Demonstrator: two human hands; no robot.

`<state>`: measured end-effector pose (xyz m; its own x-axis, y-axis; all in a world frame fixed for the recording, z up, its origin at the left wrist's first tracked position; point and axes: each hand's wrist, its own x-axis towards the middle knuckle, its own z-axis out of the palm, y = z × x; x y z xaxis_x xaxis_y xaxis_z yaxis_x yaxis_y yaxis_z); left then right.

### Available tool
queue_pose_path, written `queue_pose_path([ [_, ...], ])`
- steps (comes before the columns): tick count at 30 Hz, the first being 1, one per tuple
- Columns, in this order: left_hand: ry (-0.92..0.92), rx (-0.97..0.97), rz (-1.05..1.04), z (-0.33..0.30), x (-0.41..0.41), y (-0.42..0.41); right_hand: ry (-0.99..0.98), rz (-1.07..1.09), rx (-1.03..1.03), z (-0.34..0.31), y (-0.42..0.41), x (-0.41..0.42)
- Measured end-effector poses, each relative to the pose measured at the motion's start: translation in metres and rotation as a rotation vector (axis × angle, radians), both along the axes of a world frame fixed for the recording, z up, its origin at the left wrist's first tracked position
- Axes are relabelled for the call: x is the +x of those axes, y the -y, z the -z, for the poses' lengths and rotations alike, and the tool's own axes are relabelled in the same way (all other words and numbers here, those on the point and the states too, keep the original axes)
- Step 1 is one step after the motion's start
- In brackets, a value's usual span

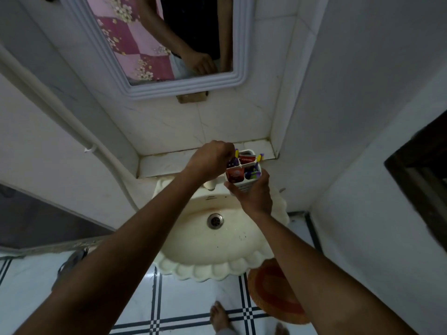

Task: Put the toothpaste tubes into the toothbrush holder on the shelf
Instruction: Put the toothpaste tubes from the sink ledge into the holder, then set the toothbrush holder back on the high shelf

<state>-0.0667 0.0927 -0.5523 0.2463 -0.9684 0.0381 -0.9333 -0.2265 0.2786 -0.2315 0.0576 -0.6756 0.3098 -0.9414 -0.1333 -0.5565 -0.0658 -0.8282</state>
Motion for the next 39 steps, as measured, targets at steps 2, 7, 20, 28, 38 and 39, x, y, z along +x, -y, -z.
queue_pose_path([
  [2, -0.073, -0.028, -0.046, 0.007, 0.001, -0.003, -0.022, -0.021, -0.008, 0.002, 0.000, 0.000],
  [7, -0.174, -0.220, -0.224, 0.025, 0.003, -0.020, 0.036, -0.048, -0.017, 0.014, 0.004, 0.005],
  [20, -0.285, -0.329, -0.395, 0.005, -0.002, -0.053, 0.273, 0.013, -0.144, -0.042, 0.015, -0.009],
  [28, -0.223, -0.447, -0.353, -0.059, -0.015, -0.064, 0.395, 0.065, -0.359, -0.146, 0.010, -0.015],
  [38, -0.054, -0.729, -0.257, -0.213, -0.025, -0.066, 0.580, 0.047, -0.638, -0.322, 0.010, -0.031],
  [39, -0.025, -0.758, -0.245, -0.232, -0.027, -0.064, 0.595, 0.044, -0.655, -0.341, 0.011, -0.032],
])
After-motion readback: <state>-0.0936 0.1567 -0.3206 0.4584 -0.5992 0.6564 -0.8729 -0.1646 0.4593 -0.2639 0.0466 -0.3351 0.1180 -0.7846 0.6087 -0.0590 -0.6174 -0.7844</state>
